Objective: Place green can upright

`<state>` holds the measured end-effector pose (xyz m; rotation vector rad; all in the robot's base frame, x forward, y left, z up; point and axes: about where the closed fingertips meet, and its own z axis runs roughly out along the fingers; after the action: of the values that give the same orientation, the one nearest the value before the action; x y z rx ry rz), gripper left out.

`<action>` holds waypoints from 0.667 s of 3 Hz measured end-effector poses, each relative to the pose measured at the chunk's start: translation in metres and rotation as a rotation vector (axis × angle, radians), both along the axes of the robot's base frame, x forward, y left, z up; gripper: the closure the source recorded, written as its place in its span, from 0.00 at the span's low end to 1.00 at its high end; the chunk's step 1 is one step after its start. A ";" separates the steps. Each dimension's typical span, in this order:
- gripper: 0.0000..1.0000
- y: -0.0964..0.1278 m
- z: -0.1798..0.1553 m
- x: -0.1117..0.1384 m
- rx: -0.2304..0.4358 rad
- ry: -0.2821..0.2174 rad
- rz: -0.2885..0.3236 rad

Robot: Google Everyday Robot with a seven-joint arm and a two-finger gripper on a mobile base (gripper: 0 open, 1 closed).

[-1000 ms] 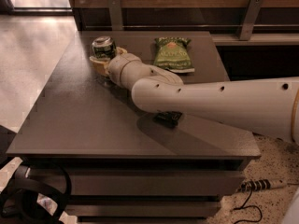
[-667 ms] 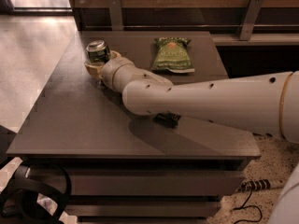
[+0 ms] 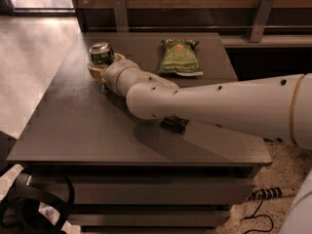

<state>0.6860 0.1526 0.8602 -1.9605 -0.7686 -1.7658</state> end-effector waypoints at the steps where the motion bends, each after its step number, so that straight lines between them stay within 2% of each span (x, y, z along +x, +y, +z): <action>1: 0.36 0.001 0.003 -0.001 0.001 -0.004 0.001; 2: 0.12 0.002 0.006 -0.002 0.003 -0.007 0.003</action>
Offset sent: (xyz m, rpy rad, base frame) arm -0.0006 0.0008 0.0024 0.0013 -0.0032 0.0013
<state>0.6845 0.1545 0.8659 -1.9508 -0.7705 -1.7725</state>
